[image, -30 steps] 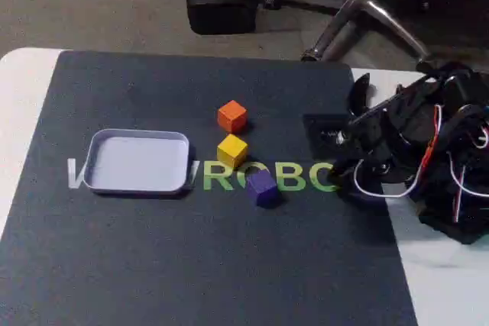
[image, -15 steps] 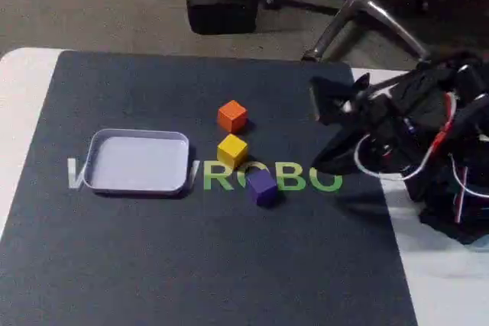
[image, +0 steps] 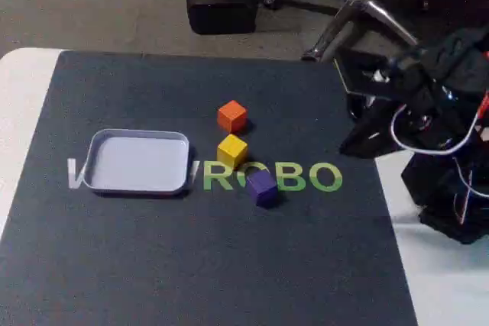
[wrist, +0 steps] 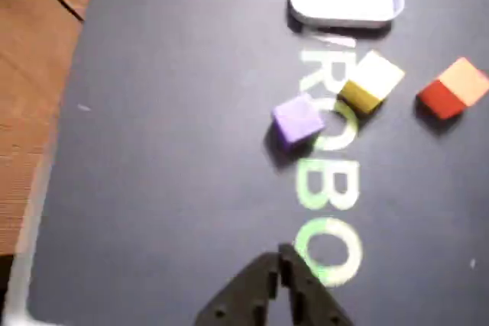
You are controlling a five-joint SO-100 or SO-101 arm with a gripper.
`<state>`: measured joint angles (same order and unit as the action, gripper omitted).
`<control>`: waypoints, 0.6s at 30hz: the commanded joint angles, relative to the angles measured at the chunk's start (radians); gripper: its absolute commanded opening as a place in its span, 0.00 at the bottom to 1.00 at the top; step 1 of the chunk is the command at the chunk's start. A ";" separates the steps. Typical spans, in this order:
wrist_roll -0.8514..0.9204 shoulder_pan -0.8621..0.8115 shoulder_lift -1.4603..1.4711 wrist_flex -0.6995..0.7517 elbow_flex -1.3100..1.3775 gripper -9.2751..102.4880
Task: Move blocks one by one until all three blocks are in the tray.
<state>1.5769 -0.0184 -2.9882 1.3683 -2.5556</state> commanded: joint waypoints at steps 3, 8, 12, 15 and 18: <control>-0.098 0.044 0.272 0.011 0.265 0.03; -0.252 0.023 0.512 0.009 0.436 0.03; -0.337 -0.002 0.638 0.005 0.494 0.03; -0.374 -0.023 0.736 0.002 0.517 0.03; -0.390 -0.048 0.795 -0.015 0.525 0.03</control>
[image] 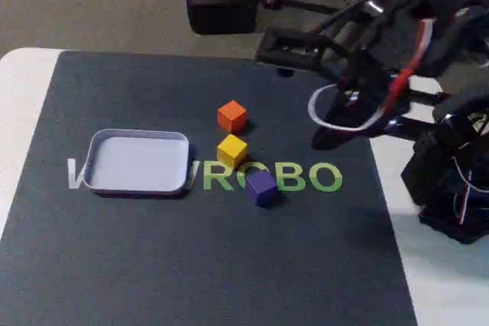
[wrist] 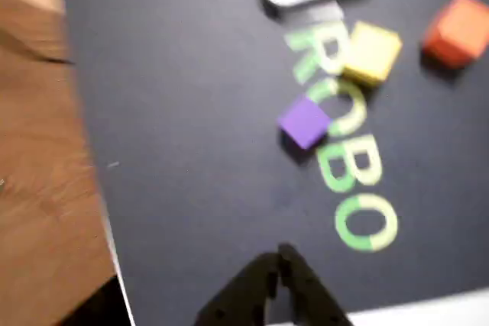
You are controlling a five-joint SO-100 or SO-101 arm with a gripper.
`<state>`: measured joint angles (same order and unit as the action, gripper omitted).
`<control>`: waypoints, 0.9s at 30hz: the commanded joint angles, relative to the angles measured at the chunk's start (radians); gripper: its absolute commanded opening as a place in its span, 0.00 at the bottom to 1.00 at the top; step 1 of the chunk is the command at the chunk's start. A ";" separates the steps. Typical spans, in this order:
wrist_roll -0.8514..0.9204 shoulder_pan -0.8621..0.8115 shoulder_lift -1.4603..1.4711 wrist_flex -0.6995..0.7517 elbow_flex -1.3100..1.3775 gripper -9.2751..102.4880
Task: Move blocks one by one until all three blocks are in the tray.
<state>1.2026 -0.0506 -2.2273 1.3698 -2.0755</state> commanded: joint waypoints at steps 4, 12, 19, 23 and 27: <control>-0.052 -0.055 0.097 -0.083 0.035 0.03; -0.055 -0.106 0.218 -0.189 0.011 0.03; -0.006 -0.143 0.259 -0.262 -0.066 0.04; 0.037 -0.166 0.264 -0.318 -0.130 0.05; 0.064 -0.173 0.262 -0.365 -0.187 0.06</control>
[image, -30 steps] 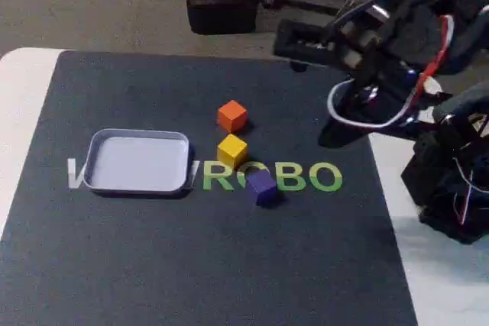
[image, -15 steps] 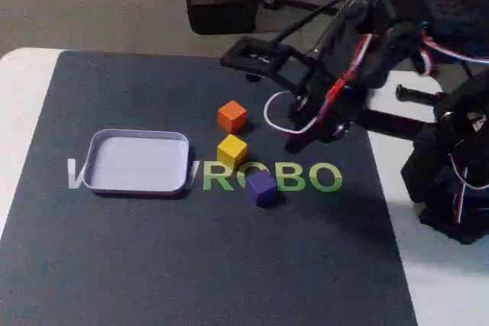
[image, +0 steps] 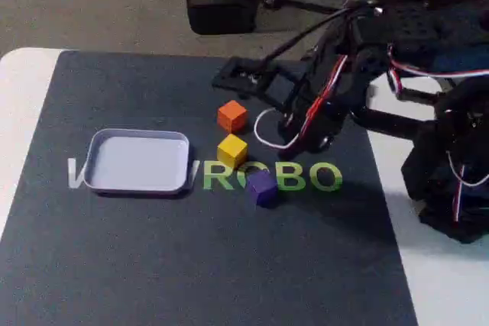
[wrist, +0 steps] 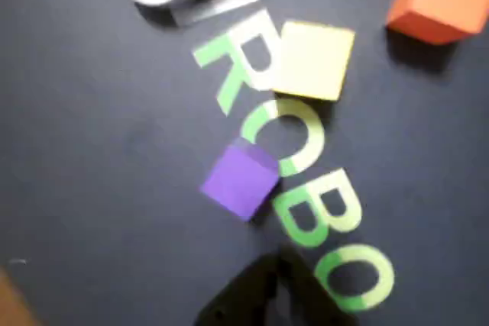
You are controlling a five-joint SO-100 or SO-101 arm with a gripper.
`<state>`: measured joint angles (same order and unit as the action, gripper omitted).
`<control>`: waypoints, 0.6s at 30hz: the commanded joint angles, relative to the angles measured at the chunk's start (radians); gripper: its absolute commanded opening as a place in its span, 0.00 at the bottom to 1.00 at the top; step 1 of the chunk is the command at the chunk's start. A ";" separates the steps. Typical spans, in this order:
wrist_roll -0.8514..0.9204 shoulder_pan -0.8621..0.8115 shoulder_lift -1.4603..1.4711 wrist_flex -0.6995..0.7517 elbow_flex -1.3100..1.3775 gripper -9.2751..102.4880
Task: Move blocks one by one until all three blocks are in the tray.
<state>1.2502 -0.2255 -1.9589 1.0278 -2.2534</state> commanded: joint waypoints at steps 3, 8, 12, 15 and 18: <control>0.025 0.014 -0.017 -0.035 -0.026 0.08; 0.035 0.052 0.002 -0.063 -0.026 0.09; 0.028 0.069 0.034 -0.086 0.000 0.09; 0.005 0.075 0.083 -0.089 0.043 0.08; -0.023 0.084 0.138 -0.086 0.097 0.08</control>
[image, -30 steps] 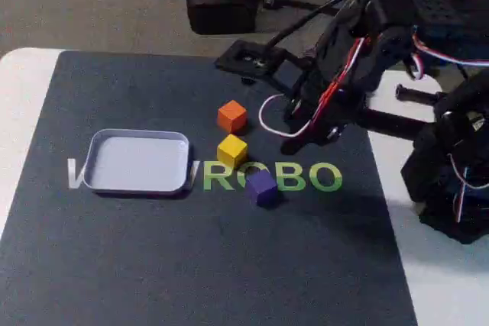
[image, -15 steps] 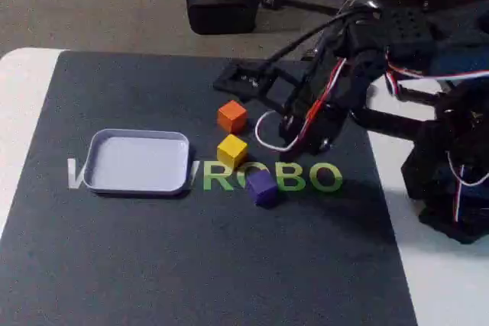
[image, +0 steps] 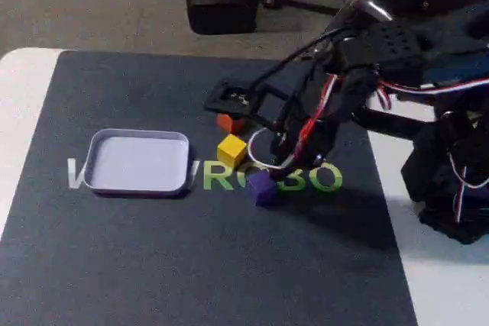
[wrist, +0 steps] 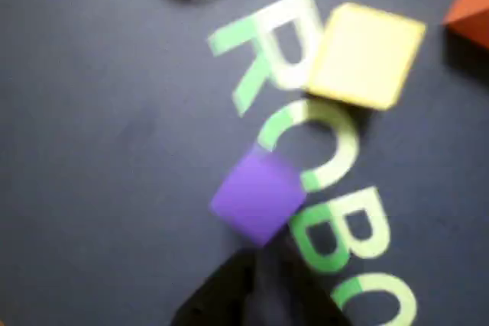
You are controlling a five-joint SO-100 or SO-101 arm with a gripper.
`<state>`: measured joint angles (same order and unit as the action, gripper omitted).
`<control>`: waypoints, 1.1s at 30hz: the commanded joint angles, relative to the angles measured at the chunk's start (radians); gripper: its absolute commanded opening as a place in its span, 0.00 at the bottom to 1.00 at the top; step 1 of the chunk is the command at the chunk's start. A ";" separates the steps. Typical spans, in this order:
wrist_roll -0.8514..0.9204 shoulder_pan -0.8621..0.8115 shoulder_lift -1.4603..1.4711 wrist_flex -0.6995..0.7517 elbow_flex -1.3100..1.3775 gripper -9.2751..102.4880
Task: Move blocks one by one until all three blocks are in the tray.
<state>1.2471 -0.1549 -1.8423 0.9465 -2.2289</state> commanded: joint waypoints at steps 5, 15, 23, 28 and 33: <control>-0.040 0.014 0.064 0.003 0.130 0.09; -0.031 -0.002 0.066 0.003 0.114 0.17; 0.005 -0.067 0.032 -0.005 0.049 0.19; 0.043 -0.097 -0.008 -0.037 -0.029 0.19; 0.051 -0.091 -0.031 -0.054 -0.061 0.23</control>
<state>1.2916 -0.2516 -1.8300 0.9004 -2.2872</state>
